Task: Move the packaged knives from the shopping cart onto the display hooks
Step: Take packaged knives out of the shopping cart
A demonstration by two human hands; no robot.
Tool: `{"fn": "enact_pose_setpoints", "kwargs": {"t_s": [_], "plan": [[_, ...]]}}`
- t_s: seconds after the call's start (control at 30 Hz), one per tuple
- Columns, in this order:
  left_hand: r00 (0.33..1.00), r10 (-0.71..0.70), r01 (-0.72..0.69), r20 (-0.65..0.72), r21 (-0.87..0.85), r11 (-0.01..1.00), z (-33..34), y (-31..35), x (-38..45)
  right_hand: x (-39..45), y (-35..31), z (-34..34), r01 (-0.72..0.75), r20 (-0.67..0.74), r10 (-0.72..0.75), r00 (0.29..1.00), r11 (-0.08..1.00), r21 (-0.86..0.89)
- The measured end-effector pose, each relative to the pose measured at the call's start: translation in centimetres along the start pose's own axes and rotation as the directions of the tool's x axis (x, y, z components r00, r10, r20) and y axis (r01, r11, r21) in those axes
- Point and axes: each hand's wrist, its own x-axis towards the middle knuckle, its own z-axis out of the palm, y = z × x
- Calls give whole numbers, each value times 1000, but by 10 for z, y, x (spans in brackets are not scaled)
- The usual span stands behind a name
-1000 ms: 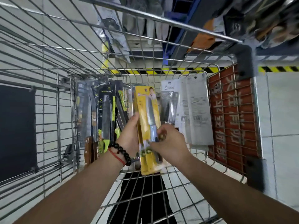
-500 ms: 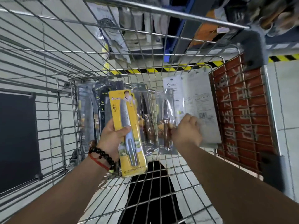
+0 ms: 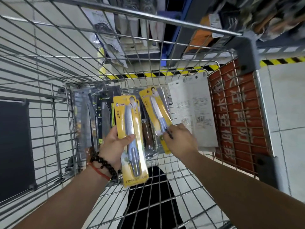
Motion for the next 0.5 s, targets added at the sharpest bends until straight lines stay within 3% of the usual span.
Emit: {"fn": "enact_pose_setpoints", "kwargs": {"t_s": [0.1, 0.27, 0.5], "plan": [[1000, 7, -7, -4, -7, 1000, -2, -1, 0, 5, 3, 8, 63, -33, -63, 997, 998, -11], [999, 53, -54, -12, -59, 997, 6, 4, -6, 16, -5, 9, -185, 125, 172, 977, 978, 97], [999, 31, -31, -9, -56, 998, 19, 7, -11, 14, -8, 14, -268, 130, 255, 958, 959, 93]]}}
